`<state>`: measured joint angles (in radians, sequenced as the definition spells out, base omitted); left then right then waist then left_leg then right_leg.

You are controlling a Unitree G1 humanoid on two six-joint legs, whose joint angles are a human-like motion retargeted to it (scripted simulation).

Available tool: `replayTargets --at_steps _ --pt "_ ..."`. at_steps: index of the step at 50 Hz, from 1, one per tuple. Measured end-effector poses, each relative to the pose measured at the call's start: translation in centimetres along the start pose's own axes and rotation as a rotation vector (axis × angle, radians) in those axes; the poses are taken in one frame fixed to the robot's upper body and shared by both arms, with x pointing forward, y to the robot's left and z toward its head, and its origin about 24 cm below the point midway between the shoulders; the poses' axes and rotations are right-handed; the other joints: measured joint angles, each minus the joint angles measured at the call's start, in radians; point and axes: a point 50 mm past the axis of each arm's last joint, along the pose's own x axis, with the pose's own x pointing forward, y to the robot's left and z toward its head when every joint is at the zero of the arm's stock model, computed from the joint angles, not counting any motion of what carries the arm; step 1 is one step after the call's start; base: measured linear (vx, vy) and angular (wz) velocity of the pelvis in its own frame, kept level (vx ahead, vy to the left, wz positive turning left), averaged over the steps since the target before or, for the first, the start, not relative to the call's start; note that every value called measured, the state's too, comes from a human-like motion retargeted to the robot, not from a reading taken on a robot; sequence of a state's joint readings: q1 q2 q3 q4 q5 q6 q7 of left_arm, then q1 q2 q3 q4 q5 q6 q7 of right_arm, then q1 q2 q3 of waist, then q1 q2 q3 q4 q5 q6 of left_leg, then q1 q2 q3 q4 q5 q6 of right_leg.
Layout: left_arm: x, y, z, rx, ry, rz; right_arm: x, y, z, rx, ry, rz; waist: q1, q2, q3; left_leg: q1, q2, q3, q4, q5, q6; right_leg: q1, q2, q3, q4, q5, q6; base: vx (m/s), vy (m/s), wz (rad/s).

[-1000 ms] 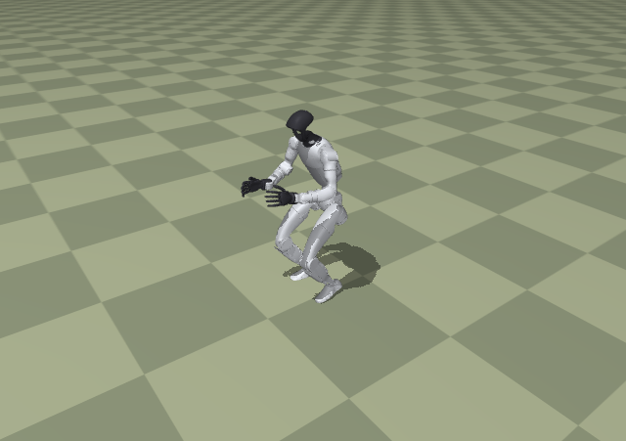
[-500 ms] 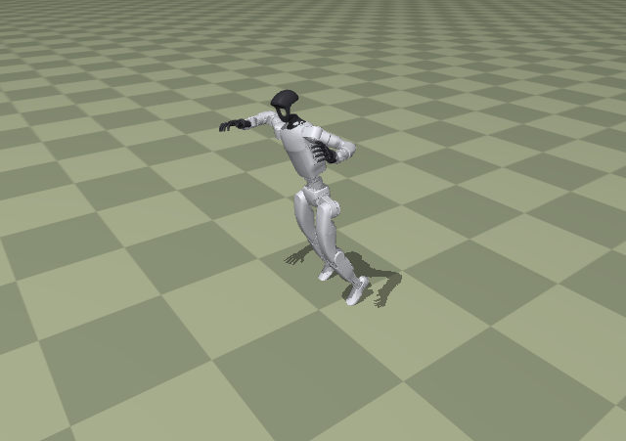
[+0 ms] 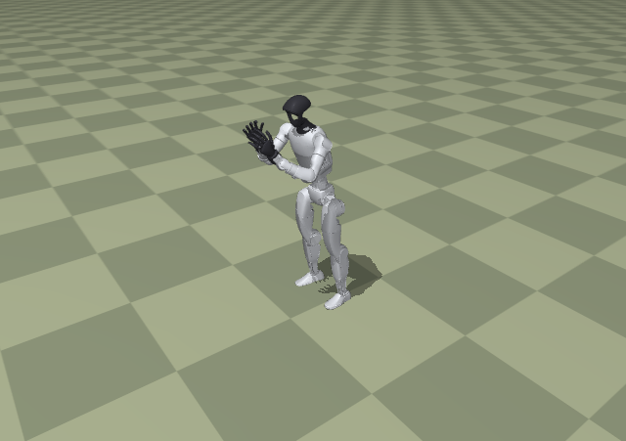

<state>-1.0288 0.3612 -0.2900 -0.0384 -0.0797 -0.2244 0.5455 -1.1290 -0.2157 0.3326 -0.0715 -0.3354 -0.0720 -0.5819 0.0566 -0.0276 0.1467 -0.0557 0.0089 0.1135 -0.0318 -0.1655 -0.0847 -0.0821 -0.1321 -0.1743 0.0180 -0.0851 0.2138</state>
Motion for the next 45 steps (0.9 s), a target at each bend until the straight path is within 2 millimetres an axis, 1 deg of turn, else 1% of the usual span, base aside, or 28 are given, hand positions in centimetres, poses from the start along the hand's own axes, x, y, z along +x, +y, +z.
replayTargets --at_steps 2,4,7,9,12,14,16,18,19,20,22,23,25,27,28,29,30,32,33,35,37,38,40,41,42,43,44,45 --pt "1.6 0.0 1.4 0.012 -0.075 -0.052 1.9 -0.4 1.4 -0.048 -0.104 0.001 -0.001 -0.006 0.009 0.013 -0.001 0.008 -0.020 0.006 -0.024 -0.003 -0.002 0.002 0.007 0.003 -0.009 -0.18 0.02 -0.03" --pt "2.2 0.3 2.1 0.018 -0.112 -0.076 2.4 -0.7 2.4 -0.040 -0.160 0.022 -0.007 -0.005 0.017 0.022 0.000 0.010 -0.028 0.011 -0.042 -0.001 -0.004 0.001 0.013 0.011 -0.013 -0.15 0.03 0.10" --pt "1.6 1.0 2.0 0.016 -0.102 -0.065 1.7 -1.4 2.7 0.018 -0.177 0.086 -0.022 0.002 0.023 0.018 -0.004 -0.006 -0.017 0.015 -0.045 0.005 -0.009 -0.013 0.019 0.015 -0.014 -0.11 0.02 0.32" --pt "0.0 1.6 0.9 0.023 -0.043 -0.051 0.1 -2.2 1.7 0.024 -0.136 0.151 -0.025 0.004 0.023 0.017 -0.009 -0.018 -0.005 0.013 -0.037 0.013 -0.015 -0.022 0.026 0.011 -0.015 -0.07 0.02 0.30" --pt "-4.3 3.1 -1.5 0.083 0.109 -0.047 -4.4 -3.6 -1.1 -0.022 0.022 0.262 -0.011 0.006 0.031 0.030 -0.012 -0.018 0.007 0.011 -0.029 0.025 -0.019 -0.016 0.036 0.016 -0.014 -0.01 0.00 -0.07" --pt "-8.2 4.9 -3.0 0.158 0.243 -0.044 -8.7 -4.8 -3.2 -0.055 0.198 0.327 0.001 0.004 0.048 0.035 -0.012 -0.005 0.014 0.011 -0.024 0.023 -0.019 0.000 0.040 0.027 -0.014 -0.03 0.00 -0.33" --pt "-12.9 7.3 -3.9 0.237 0.402 -0.029 -13.8 -6.3 -4.8 -0.088 0.404 0.380 0.008 0.001 0.077 0.034 -0.011 0.009 0.022 0.013 -0.020 0.018 -0.018 0.017 0.043 0.037 -0.011 -0.05 -0.01 -0.39" --pt "-16.9 9.9 -4.1 0.316 0.546 0.007 -18.1 -8.4 -5.7 -0.133 0.589 0.393 0.013 -0.004 0.135 0.016 -0.010 0.023 0.029 0.024 -0.019 -0.009 -0.017 0.033 0.052 0.050 -0.007 -0.11 -0.02 -0.38" --pt "-19.0 11.2 -3.8 0.355 0.619 0.026 -20.3 -9.7 -5.8 -0.160 0.679 0.389 0.016 -0.008 0.170 0.005 -0.009 0.030 0.031 0.031 -0.020 -0.023 -0.016 0.042 0.053 0.060 -0.002 -0.15 -0.03 -0.40" --pt "-21.2 12.5 -3.2 0.394 0.694 0.042 -22.5 -11.1 -5.5 -0.190 0.769 0.384 0.019 -0.012 0.204 -0.004 -0.009 0.039 0.033 0.038 -0.022 -0.036 -0.015 0.052 0.052 0.071 0.003 -0.19 -0.03 -0.46" --pt "-25.3 14.9 -1.1 0.470 0.838 0.079 -26.4 -14.0 -4.0 -0.259 0.940 0.360 0.028 -0.021 0.280 -0.028 -0.009 0.058 0.024 0.062 -0.025 -0.073 -0.012 0.073 0.047 0.101 0.013 -0.25 -0.03 -0.53" --pt "-27.1 15.9 0.2 0.505 0.908 0.103 -28.1 -15.5 -3.1 -0.295 1.023 0.347 0.032 -0.025 0.320 -0.043 -0.009 0.067 0.016 0.077 -0.022 -0.097 -0.010 0.085 0.045 0.118 0.017 -0.32 -0.03 -0.55" --pt "-30.7 17.5 3.3 0.556 1.070 0.171 -31.2 -18.1 -0.7 -0.359 1.192 0.346 0.027 -0.035 0.358 -0.124 -0.007 0.083 0.023 0.100 0.005 -0.186 -0.006 0.113 0.051 0.140 0.005 -0.37 -0.03 -0.45" --pt "-33.6 18.0 7.1 0.559 1.235 0.222 -33.3 -20.1 2.3 -0.374 1.340 0.372 0.001 -0.041 0.370 -0.322 0.023 0.099 0.284 -0.009 0.044 -0.327 -0.006 0.136 0.189 0.059 -0.031 -0.38 -0.02 -0.18" --pt "-34.5 17.9 8.6 0.544 1.297 0.249 -33.9 -20.9 3.6 -0.380 1.388 0.387 -0.013 -0.030 0.371 -0.446 0.058 0.094 0.464 -0.082 0.054 -0.408 0.008 0.142 0.287 -0.003 -0.055 -0.43 -0.02 -0.17" --pt "-34.7 17.7 9.2 0.515 1.318 0.295 -34.3 -21.2 4.0 -0.389 1.417 0.411 -0.021 -0.021 0.368 -0.560 0.082 0.084 0.583 -0.120 0.079 -0.497 0.022 0.152 0.364 -0.051 -0.092 -0.49 -0.02 -0.28" --pt "-34.7 17.5 9.2 0.478 1.320 0.349 -34.7 -21.4 4.1 -0.400 1.436 0.439 -0.025 -0.014 0.362 -0.669 0.099 0.072 0.671 -0.140 0.112 -0.590 0.037 0.164 0.429 -0.092 -0.135 -0.51 -0.03 -0.39" --pt "-33.3 16.2 7.5 0.407 1.237 0.387 -34.9 -21.0 3.5 -0.422 1.411 0.463 -0.027 -0.001 0.363 -0.848 0.132 0.047 0.885 -0.195 0.161 -0.754 0.053 0.168 0.627 -0.193 -0.194 -0.37 -0.02 -0.33" --pt "-32.5 15.1 6.3 0.386 1.185 0.357 -34.9 -20.5 3.2 -0.445 1.376 0.436 -0.029 0.007 0.366 -0.917 0.154 0.038 1.030 -0.243 0.172 -0.823 0.054 0.159 0.781 -0.261 -0.216 -0.16 0.01 -0.11" --pt "-30.3 12.3 2.6 0.333 1.058 0.267 -34.4 -18.9 1.8 -0.512 1.263 0.351 -0.034 0.012 0.373 -0.984 0.178 0.030 1.245 -0.313 0.168 -0.904 0.038 0.155 1.034 -0.355 -0.226 -0.02 0.00 0.09" --pt "-26.5 8.9 -2.5 0.267 0.915 0.193 -32.6 -15.9 -1.8 -0.552 1.105 0.249 -0.044 0.009 0.373 -1.007 0.184 0.023 1.375 -0.349 0.183 -0.941 0.024 0.157 1.198 -0.413 -0.272 -0.05 -0.02 0.22" --pt "-23.9 7.3 -4.6 0.239 0.844 0.165 -30.9 -14.0 -3.8 -0.550 1.020 0.193 -0.051 0.007 0.373 -1.005 0.188 0.020 1.427 -0.363 0.187 -0.943 0.017 0.156 1.264 -0.434 -0.295 -0.05 -0.04 0.21" --pt "-17.8 4.3 -7.2 0.186 0.699 0.148 -25.7 -10.0 -7.4 -0.501 0.843 0.070 -0.068 0.007 0.368 -0.984 0.195 0.018 1.506 -0.381 0.197 -0.931 0.002 0.148 1.366 -0.462 -0.337 -0.08 -0.05 0.13" --pt "-14.5 3.0 -7.7 0.147 0.633 0.165 -22.1 -8.0 -8.6 -0.438 0.757 0.007 -0.072 0.012 0.332 -0.997 0.198 0.017 1.516 -0.376 0.220 -0.947 0.009 0.148 1.380 -0.463 -0.375 -0.16 -0.07 -0.05" --pt "-11.2 1.7 -7.6 0.099 0.571 0.181 -18.2 -6.1 -9.2 -0.363 0.670 -0.055 -0.074 0.017 0.294 -1.007 0.200 0.018 1.517 -0.367 0.241 -0.960 0.015 0.148 1.385 -0.461 -0.410 -0.21 -0.08 -0.17" --pt "-7.9 0.4 -7.1 0.033 0.517 0.196 -14.0 -4.4 -9.1 -0.267 0.586 -0.117 -0.072 0.025 0.257 -1.010 0.199 0.020 1.500 -0.351 0.256 -0.967 0.021 0.150 1.371 -0.449 -0.437 -0.18 -0.07 -0.09" --pt "-4.9 -1.0 -6.1 -0.056 0.471 0.200 -9.8 -3.1 -8.3 -0.162 0.501 -0.176 -0.071 0.030 0.243 -0.976 0.192 0.026 1.465 -0.336 0.249 -0.941 0.014 0.147 1.345 -0.425 -0.429 -0.14 -0.07 0.03" --pt "-2.1 -2.3 -4.8 -0.153 0.432 0.194 -5.7 -2.0 -6.7 -0.051 0.416 -0.226 -0.069 0.035 0.241 -0.924 0.183 0.034 1.421 -0.322 0.231 -0.898 0.002 0.142 1.312 -0.395 -0.404 -0.14 -0.06 -0.02"
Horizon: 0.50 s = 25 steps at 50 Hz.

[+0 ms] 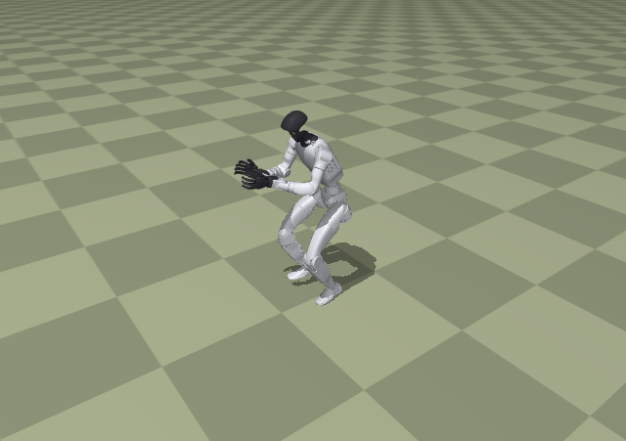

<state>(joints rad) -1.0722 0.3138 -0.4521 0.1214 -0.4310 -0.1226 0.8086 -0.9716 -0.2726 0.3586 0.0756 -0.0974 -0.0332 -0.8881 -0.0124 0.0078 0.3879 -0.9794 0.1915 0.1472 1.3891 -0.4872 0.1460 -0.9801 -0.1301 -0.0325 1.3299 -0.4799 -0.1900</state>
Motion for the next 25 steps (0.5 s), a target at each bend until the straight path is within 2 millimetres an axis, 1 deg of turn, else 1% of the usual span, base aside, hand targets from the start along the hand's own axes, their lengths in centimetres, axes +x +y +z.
replayTargets --at_steps 1,2,3,4,5,6,7,8,9,10,12,13,15,17,18,20,22,23,25 --pt "1.3 -1.5 1.9 -0.081 -0.014 -0.025 2.2 1.2 3.3 0.113 -0.081 0.002 0.015 0.008 -0.011 0.053 -0.006 0.011 -0.090 0.054 0.002 0.055 0.003 -0.006 -0.098 0.048 -0.015 -0.17 -0.06 -0.14" --pt "2.4 -2.8 3.8 -0.154 -0.028 -0.051 3.9 2.0 6.6 0.209 -0.166 0.014 0.029 0.013 -0.019 0.117 -0.016 0.021 -0.197 0.119 0.002 0.119 0.005 -0.012 -0.211 0.113 -0.020 -0.20 -0.07 -0.28" --pt "3.2 -3.7 5.5 -0.215 -0.048 -0.078 5.0 2.5 9.7 0.276 -0.258 0.032 0.043 0.015 -0.020 0.202 -0.033 0.031 -0.336 0.206 0.002 0.201 0.005 -0.018 -0.353 0.213 -0.009 -0.20 -0.09 -0.23" --pt "3.7 -4.2 7.0 -0.249 -0.084 -0.105 5.6 2.7 12.4 0.309 -0.353 0.057 0.054 0.011 -0.026 0.301 -0.057 0.038 -0.520 0.342 -0.004 0.297 0.007 -0.016 -0.541 0.364 0.016 -0.20 -0.11 -0.18" --pt "4.1 -4.4 8.3 -0.270 -0.127 -0.133 5.7 2.8 14.7 0.324 -0.449 0.082 0.063 0.004 -0.035 0.406 -0.084 0.044 -0.727 0.504 -0.013 0.400 0.009 -0.010 -0.752 0.542 0.049 -0.20 -0.14 -0.15" --pt "4.0 -4.1 9.2 -0.247 -0.200 -0.175 5.6 2.7 16.2 0.319 -0.536 0.103 0.068 -0.015 -0.046 0.547 -0.122 0.031 -1.003 0.714 -0.074 0.526 0.004 0.014 -0.999 0.766 0.146 -0.18 -0.17 -0.16" --pt "3.8 -3.9 10.1 -0.211 -0.277 -0.229 5.4 2.6 17.6 0.311 -0.618 0.128 0.073 -0.030 -0.054 0.676 -0.148 0.006 -1.242 0.872 -0.155 0.632 0.005 0.036 -1.190 0.933 0.259 -0.15 -0.21 -0.24" --pt "3.3 -3.7 10.8 -0.152 -0.364 -0.302 5.4 2.4 18.8 0.301 -0.691 0.161 0.080 -0.039 -0.060 0.782 -0.150 -0.048 -1.404 0.924 -0.275 0.698 0.018 0.053 -1.268 0.986 0.404 -0.22 -0.34 -0.43" --pt "2.8 -3.4 11.7 -0.092 -0.455 -0.371 5.2 2.2 20.0 0.292 -0.769 0.208 0.093 -0.045 -0.079 0.812 -0.136 -0.083 -1.465 0.894 -0.352 0.729 0.057 0.032 -1.338 0.984 0.452 -0.34 -0.51 -0.63" --pt "2.3 -3.2 12.7 -0.030 -0.545 -0.439 4.9 1.9 21.3 0.280 -0.848 0.262 0.109 -0.048 -0.105 0.805 -0.114 -0.108 -1.476 0.823 -0.408 0.744 0.109 -0.008 -1.403 0.956 0.452 -0.45 -0.42 -0.59" --pt "1.4 -2.2 14.5 0.082 -0.674 -0.518 5.0 1.6 22.8 0.224 -0.940 0.364 0.116 -0.063 -0.182 0.795 -0.127 -0.077 -1.476 0.807 -0.408 0.742 0.101 -0.043 -1.409 0.850 0.452 -0.48 -0.13 -0.27" --pt "0.9 -1.8 15.7 0.102 -0.731 -0.544 5.1 1.4 23.4 0.200 -0.972 0.414 0.121 -0.070 -0.215 0.796 -0.126 -0.053 -1.476 0.828 -0.408 0.742 0.088 -0.062 -1.399 0.831 0.452 -0.43 -0.08 0.08" --pt "0.0 -0.5 16.7 0.127 -0.774 -0.547 5.4 0.5 23.2 0.140 -0.973 0.490 0.129 -0.082 -0.271 0.831 -0.125 -0.034 -1.419 0.813 -0.408 0.796 0.049 -0.089 -1.354 0.830 0.452 -0.33 -0.09 0.33" --pt "-0.8 1.3 16.9 0.147 -0.751 -0.534 6.0 -0.6 22.0 0.026 -0.926 0.558 0.131 -0.102 -0.304 0.836 -0.168 -0.030 -1.246 0.740 -0.347 0.864 -0.021 -0.054 -1.294 0.832 0.447 -0.30 0.12 0.43" --pt "-1.1 2.4 16.9 0.180 -0.739 -0.519 6.3 -1.2 21.4 -0.043 -0.895 0.621 0.126 -0.107 -0.312 0.832 -0.195 -0.033 -1.158 0.718 -0.308 0.891 -0.049 -0.024 -1.258 0.820 0.434 -0.35 0.15 0.33" --pt "-1.6 4.9 16.9 0.225 -0.703 -0.462 6.5 -2.9 20.0 -0.104 -0.824 0.650 0.128 -0.107 -0.331 0.831 -0.204 -0.065 -1.001 0.721 -0.273 0.935 -0.040 0.036 -1.184 0.807 0.379 -0.36 0.00 0.01" --pt "-2.3 7.9 16.8 0.331 -0.676 -0.394 5.6 -4.6 18.3 -0.146 -0.758 0.704 0.135 -0.085 -0.333 0.851 -0.206 -0.121 -0.909 0.792 -0.300 0.970 -0.006 0.081 -1.116 0.834 0.346 -0.36 -0.09 -0.30" --pt "-3.2 9.8 16.5 0.397 -0.634 -0.358 4.8 -5.4 17.2 -0.157 -0.713 0.738 0.130 -0.075 -0.338 0.873 -0.211 -0.146 -0.903 0.848 -0.328 0.987 0.005 0.095 -1.097 0.862 0.345 -0.39 -0.09 -0.27" --pt "-5.0 13.4 16.1 0.513 -0.562 -0.260 3.3 -7.6 15.6 -0.190 -0.620 0.807 0.131 -0.047 -0.336 0.895 -0.212 -0.161 -0.885 0.856 -0.361 1.008 0.020 0.105 -1.068 0.831 0.358 -0.46 -0.07 0.00"
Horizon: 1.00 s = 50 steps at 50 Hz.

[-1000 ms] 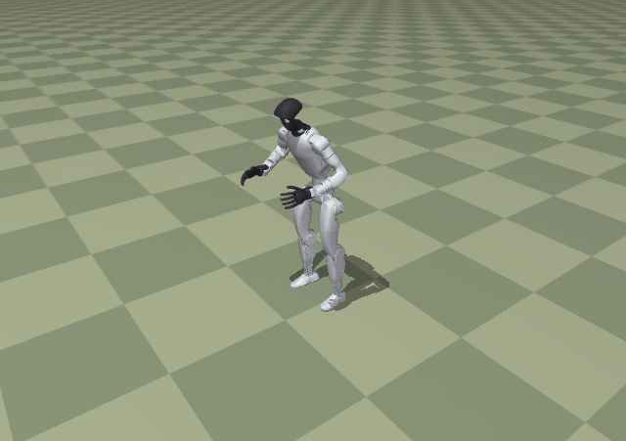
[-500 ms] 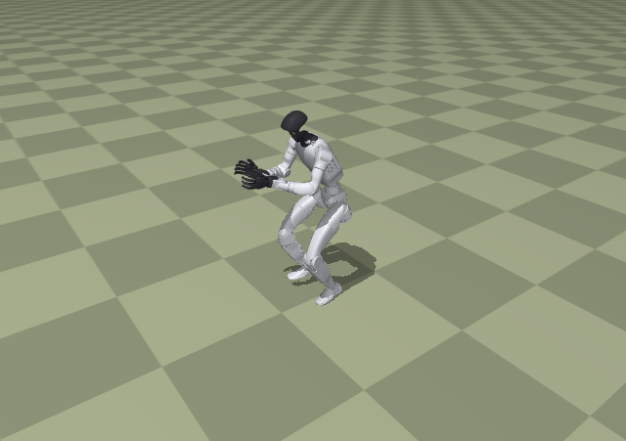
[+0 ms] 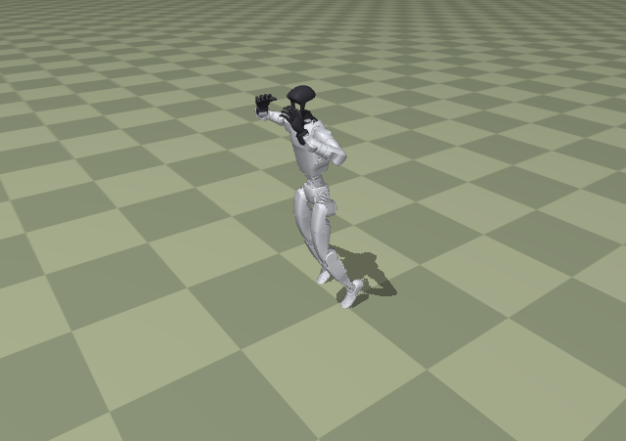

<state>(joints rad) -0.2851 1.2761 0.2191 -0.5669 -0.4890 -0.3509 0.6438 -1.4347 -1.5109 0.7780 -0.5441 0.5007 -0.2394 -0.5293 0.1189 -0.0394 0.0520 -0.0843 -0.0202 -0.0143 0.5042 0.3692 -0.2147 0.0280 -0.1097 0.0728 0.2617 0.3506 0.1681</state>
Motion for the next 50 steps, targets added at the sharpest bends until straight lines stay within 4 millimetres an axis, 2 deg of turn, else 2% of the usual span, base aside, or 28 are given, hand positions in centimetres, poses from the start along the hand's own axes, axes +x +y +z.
replayTargets --at_steps 2,3,4,5,6,7,8,10,12,13,15,17,19,21,25,28,31,35,40,43,45,47,50 --pt "-3.5 3.6 -0.1 0.130 0.123 0.108 -2.3 -0.3 -0.5 0.001 0.082 0.067 -0.048 0.044 0.028 -0.024 0.035 0.057 0.118 -0.315 0.055 -0.001 0.013 -0.022 0.070 -0.307 -0.001 -0.58 -0.03 0.56" --pt "-5.7 5.6 0.1 0.200 0.198 0.181 -3.5 -0.4 -1.2 -0.008 0.128 0.080 -0.093 0.064 0.053 -0.040 0.057 0.086 0.183 -0.526 0.094 -0.013 0.016 -0.050 0.122 -0.501 -0.012 -0.67 0.00 0.86" --pt "-7.8 7.1 0.5 0.266 0.284 0.233 -5.5 -0.2 -2.2 -0.009 0.192 0.061 -0.139 0.058 0.085 -0.059 0.071 0.102 0.238 -0.704 0.143 -0.041 0.017 -0.081 0.193 -0.666 -0.046 -0.71 0.02 0.98" --pt "-10.0 8.3 1.1 0.330 0.377 0.272 -8.5 -0.6 -3.3 -0.044 0.304 0.017 -0.185 0.038 0.122 -0.080 0.083 0.112 0.288 -0.865 0.197 -0.077 0.017 -0.116 0.274 -0.818 -0.091 -0.74 0.01 0.95" --pt "-11.1 8.3 0.3 0.319 0.449 0.269 -13.3 -1.2 -2.9 -0.075 0.461 -0.081 -0.147 0.001 0.172 -0.115 0.076 0.105 0.330 -0.952 0.266 -0.141 0.009 -0.134 0.384 -0.911 -0.151 -0.76 0.00 0.88" --pt "-12.7 8.0 -0.7 0.293 0.536 0.291 -18.0 -2.0 -2.1 -0.183 0.663 -0.132 -0.119 -0.023 0.221 -0.150 0.068 0.096 0.369 -1.018 0.328 -0.201 0.001 -0.149 0.482 -0.980 -0.200 -0.76 -0.01 0.78" --pt "-15.3 7.1 -2.3 0.239 0.654 0.358 -21.5 -1.0 -2.7 -0.250 0.834 -0.158 -0.111 -0.024 0.269 -0.185 0.057 0.080 0.403 -1.044 0.378 -0.251 -0.006 -0.159 0.558 -1.003 -0.226 -0.74 -0.01 0.78" --pt "-20.0 4.0 -5.6 0.156 0.875 0.449 -27.3 2.6 -3.7 -0.287 1.120 -0.197 -0.114 -0.025 0.344 -0.248 0.034 0.047 0.420 -1.026 0.399 -0.319 -0.025 -0.176 0.613 -0.984 -0.218 -0.67 -0.01 0.77" --pt "-23.0 -0.5 -8.5 0.084 1.021 0.468 -30.5 8.1 -4.9 -0.213 1.289 -0.175 -0.108 -0.025 0.386 -0.252 0.015 0.027 0.319 -0.949 0.360 -0.314 -0.033 -0.181 0.511 -0.910 -0.169 -0.52 0.00 0.43" --pt "-23.5 -2.9 -9.6 0.051 1.058 0.450 -31.1 10.9 -5.3 -0.154 1.325 -0.150 -0.095 -0.025 0.396 -0.235 0.009 0.024 0.236 -0.901 0.339 -0.299 -0.032 -0.178 0.428 -0.861 -0.146 -0.44 0.00 -0.01" --pt "-22.9 -7.4 -11.0 -0.017 1.057 0.375 -30.3 15.6 -5.6 -0.028 1.305 -0.096 -0.058 -0.024 0.400 -0.185 0.004 0.035 0.034 -0.788 0.295 -0.267 -0.027 -0.163 0.242 -0.740 -0.113 -0.38 0.00 -0.40" --pt "-20.8 -10.1 -11.1 -0.102 0.976 0.285 -27.5 18.1 -5.7 0.076 1.188 -0.060 -0.025 -0.022 0.381 -0.128 0.008 0.057 -0.165 -0.676 0.250 -0.237 -0.015 -0.147 0.068 -0.620 -0.093 -0.32 -0.01 -0.63" --pt "-18.7 -11.6 -10.7 -0.187 0.878 0.190 -24.1 19.2 -5.9 0.148 1.038 -0.038 -0.011 -0.019 0.349 -0.080 0.018 0.078 -0.322 -0.592 0.201 -0.210 -0.001 -0.137 -0.068 -0.525 -0.069 -0.28 -0.03 -0.52" --pt "-16.6 -12.4 -10.4 -0.244 0.783 0.106 -20.2 19.4 -6.5 0.182 0.886 -0.057 -0.018 -0.018 0.316 -0.039 0.025 0.093 -0.443 -0.532 0.164 -0.185 0.013 -0.135 -0.168 -0.457 -0.042 -0.25 -0.05 -0.29" --pt "-12.5 -14.0 -10.2 -0.268 0.628 -0.003 -12.5 18.3 -7.8 0.217 0.668 -0.240 -0.055 -0.013 0.266 0.011 0.034 0.107 -0.563 -0.478 0.127 -0.165 0.025 -0.148 -0.235 -0.409 0.004 -0.21 -0.06 -0.07" --pt "-8.5 -14.9 -10.1 -0.255 0.501 -0.016 -7.4 16.4 -8.4 0.234 0.559 -0.419 -0.072 -0.011 0.250 0.024 0.035 0.109 -0.583 -0.467 0.110 -0.163 0.026 -0.156 -0.230 -0.405 0.027 -0.15 -0.06 0.04" --pt "-4.2 -15.5 -8.7 -0.276 0.342 0.014 -3.7 13.4 -7.9 0.229 0.422 -0.553 -0.078 -0.009 0.229 0.029 0.035 0.103 -0.582 -0.464 0.097 -0.155 0.023 -0.167 -0.227 -0.398 0.046 -0.09 -0.04 0.17" --pt "1.0 -15.4 -5.6 -0.335 0.123 0.076 -0.4 9.5 -5.7 0.213 0.203 -0.638 -0.087 -0.006 0.188 0.029 0.029 0.080 -0.568 -0.462 0.095 -0.140 0.015 -0.186 -0.222 -0.395 0.061 -0.03 -0.02 0.30" --pt "5.1 -13.8 -2.7 -0.305 -0.079 0.094 1.9 5.9 -3.3 0.049 -0.012 -0.590 -0.089 -0.005 0.133 0.036 0.023 0.059 -0.536 -0.474 0.117 -0.125 0.007 -0.196 -0.190 -0.413 0.065 0.00 -0.01 0.10" --pt "5.8 -13.1 -2.9 -0.214 -0.104 0.063 1.7 5.0 -3.2 -0.112 -0.047 -0.506 -0.070 -0.006 0.096 0.048 0.020 0.059 -0.514 -0.486 0.132 -0.117 0.004 -0.189 -0.163 -0.426 0.064 0.07 0.00 -0.07" --pt "5.5 -12.9 -3.9 -0.161 -0.068 0.039 0.9 5.0 -3.7 -0.175 -0.025 -0.437 -0.056 -0.006 0.070 0.056 0.018 0.060 -0.498 -0.494 0.145 -0.110 0.001 -0.182 -0.147 -0.435 0.061 0.10 0.02 -0.10" --pt "4.1 -13.0 -5.6 -0.143 0.021 0.018 -0.7 5.5 -5.0 -0.175 0.050 -0.369 -0.045 -0.003 0.048 0.062 0.014 0.060 -0.474 -0.505 0.159 -0.101 -0.002 -0.178 -0.129 -0.447 0.058 0.12 0.03 -0.06" --pt "0.1 -13.1 -8.7 -0.157 0.228 -0.004 -4.7 7.0 -7.7 -0.118 0.254 -0.297 -0.038 0.005 0.029 0.067 0.010 0.056 -0.428 -0.524 0.176 -0.084 -0.008 -0.175 -0.100 -0.470 0.048 0.12 0.03 -0.01"
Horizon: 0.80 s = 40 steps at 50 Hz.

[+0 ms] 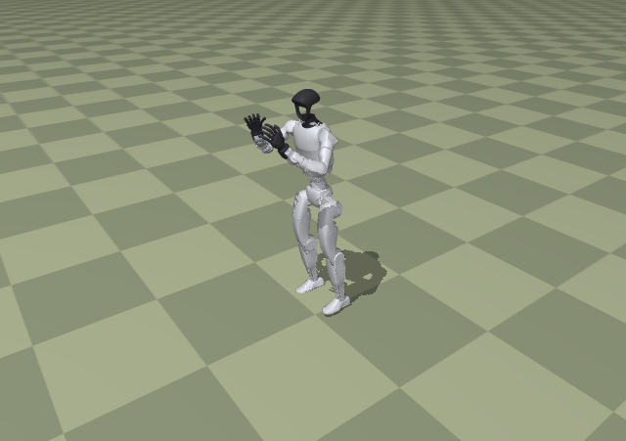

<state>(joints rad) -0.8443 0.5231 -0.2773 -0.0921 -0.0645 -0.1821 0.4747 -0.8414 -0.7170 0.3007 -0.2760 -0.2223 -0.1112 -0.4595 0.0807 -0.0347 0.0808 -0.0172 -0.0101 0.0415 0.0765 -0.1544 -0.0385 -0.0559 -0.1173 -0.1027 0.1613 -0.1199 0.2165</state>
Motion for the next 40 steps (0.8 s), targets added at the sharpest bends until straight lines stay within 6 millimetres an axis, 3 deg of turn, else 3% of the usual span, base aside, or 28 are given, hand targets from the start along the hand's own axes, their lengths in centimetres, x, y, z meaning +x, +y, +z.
replayTargets --at_steps 3,6,8,11,15,17,20,22,24,26,28,30,33,35,37,38,40 --pt "-5.7 1.3 -3.8 0.002 0.248 0.010 -5.9 0.8 -3.6 0.000 0.278 0.074 -0.007 0.005 0.022 0.010 -0.003 0.000 0.051 -0.020 0.008 0.025 -0.004 0.005 0.022 -0.015 -0.017 0.08 0.03 -0.03" --pt "-12.1 3.7 -5.5 0.025 0.467 0.057 -12.8 0.6 -5.2 -0.001 0.543 0.126 -0.011 0.007 0.097 0.009 -0.003 0.016 0.108 -0.026 0.011 0.035 -0.006 0.018 0.053 -0.011 -0.037 -0.01 0.01 -0.07" --pt "-16.3 5.7 -5.4 0.047 0.589 0.108 -17.4 -0.3 -4.9 0.010 0.709 0.127 -0.009 0.007 0.160 -0.005 0.001 0.036 0.145 -0.026 0.009 0.019 -0.005 0.032 0.083 -0.001 -0.044 -0.07 0.03 -0.28" --pt "-22.0 8.3 -3.6 0.105 0.745 0.193 -23.4 -2.5 -3.2 0.016 0.939 0.089 -0.001 0.009 0.251 -0.035 0.009 0.063 0.153 -0.016 0.000 -0.039 0.001 0.056 0.116 0.032 -0.032 -0.17 0.03 -0.36" --pt "-27.9 10.4 -0.6 0.198 0.935 0.282 -28.7 -4.5 -0.2 -0.003 1.173 0.054 -0.007 0.020 0.372 -0.078 0.021 0.079 0.070 0.025 -0.008 -0.135 0.021 0.083 0.094 0.110 -0.004 -0.36 0.03 -0.35" --pt "-29.7 10.6 0.3 0.191 1.021 0.312 -30.2 -4.5 0.8 0.023 1.255 0.060 -0.023 0.022 0.417 -0.141 0.025 0.087 0.054 0.034 0.014 -0.210 0.027 0.095 0.098 0.110 -0.027 -0.49 0.02 -0.10" --pt "-30.9 10.0 1.3 0.150 1.097 0.266 -31.7 -4.1 2.5 0.135 1.343 0.103 -0.060 0.013 0.439 -0.395 0.042 0.098 0.338 -0.098 0.051 -0.387 0.024 0.115 0.295 -0.046 -0.094 -0.51 0.02 0.31" --pt "-29.8 9.0 -0.1 0.104 1.073 0.221 -32.0 -2.8 1.8 0.222 1.356 0.167 -0.071 0.010 0.439 -0.599 0.045 0.085 0.523 -0.158 0.108 -0.530 0.024 0.125 0.427 -0.158 -0.194 -0.56 0.00 0.41" --pt "-28.6 7.2 -2.0 0.075 1.042 0.130 -32.0 -1.3 0.8 0.324 1.350 0.237 -0.073 0.023 0.439 -0.796 0.049 0.050 0.765 -0.236 0.130 -0.679 0.026 0.108 0.622 -0.278 -0.271 -0.44 0.02 0.26" --pt "-26.9 4.7 -4.7 0.043 1.005 0.057 -31.1 0.4 -1.1 0.395 1.308 0.301 -0.063 0.034 0.437 -0.945 0.044 0.013 0.960 -0.266 0.159 -0.821 0.039 0.114 0.824 -0.347 -0.315 -0.34 0.03 -0.08" --pt "-23.9 2.1 -7.1 0.016 0.942 0.028 -28.5 1.9 -3.6 0.379 1.208 0.310 -0.060 0.043 0.435 -1.029 0.055 0.006 1.144 -0.289 0.189 -0.908 0.044 0.118 1.026 -0.398 -0.317 -0.15 0.05 -0.19" --pt "-19.4 0.2 -8.6 0.011 0.822 0.043 -23.7 3.2 -6.0 0.315 1.042 0.231 -0.065 0.047 0.438 -1.032 0.077 0.012 1.299 -0.331 0.186 -0.910 0.036 0.108 1.186 -0.442 -0.312 0.01 0.06 -0.25" --pt "-9.7 -0.1 -8.0 -0.016 0.542 0.140 -13.1 6.8 -7.3 0.479 0.784 0.110 -0.083 0.028 0.400 -0.971 0.112 0.033 1.391 -0.350 0.190 -0.869 0.028 0.087 1.295 -0.440 -0.356 -0.02 0.01 -0.38" --pt "-4.0 0.1 -6.0 -0.058 0.371 0.190 -6.5 9.9 -5.8 0.743 0.668 0.105 -0.105 0.020 0.340 -0.923 0.131 0.050 1.344 -0.303 0.184 -0.828 0.023 0.063 1.251 -0.393 -0.402 -0.17 -0.03 -0.27" --pt "0.4 0.4 -3.6 -0.145 0.250 0.264 -1.5 12.4 -2.7 0.943 0.572 0.206 -0.146 0.022 0.251 -0.889 0.106 0.053 1.139 -0.166 0.253 -0.806 0.032 0.062 1.061 -0.264 -0.478 -0.36 -0.06 0.10" --pt "1.8 0.4 -2.5 -0.201 0.206 0.292 0.2 13.1 -1.0 0.983 0.516 0.259 -0.166 0.029 0.234 -0.826 0.096 0.047 1.004 -0.078 0.248 -0.743 0.033 0.050 0.927 -0.168 -0.478 -0.35 -0.07 0.30" --pt "3.4 0.3 -0.5 -0.309 0.145 0.318 2.2 13.4 2.1 0.950 0.378 0.352 -0.198 0.035 0.212 -0.645 0.059 0.025 0.615 0.211 0.215 -0.571 0.031 0.039 0.553 0.129 -0.442 -0.34 -0.07 0.33"
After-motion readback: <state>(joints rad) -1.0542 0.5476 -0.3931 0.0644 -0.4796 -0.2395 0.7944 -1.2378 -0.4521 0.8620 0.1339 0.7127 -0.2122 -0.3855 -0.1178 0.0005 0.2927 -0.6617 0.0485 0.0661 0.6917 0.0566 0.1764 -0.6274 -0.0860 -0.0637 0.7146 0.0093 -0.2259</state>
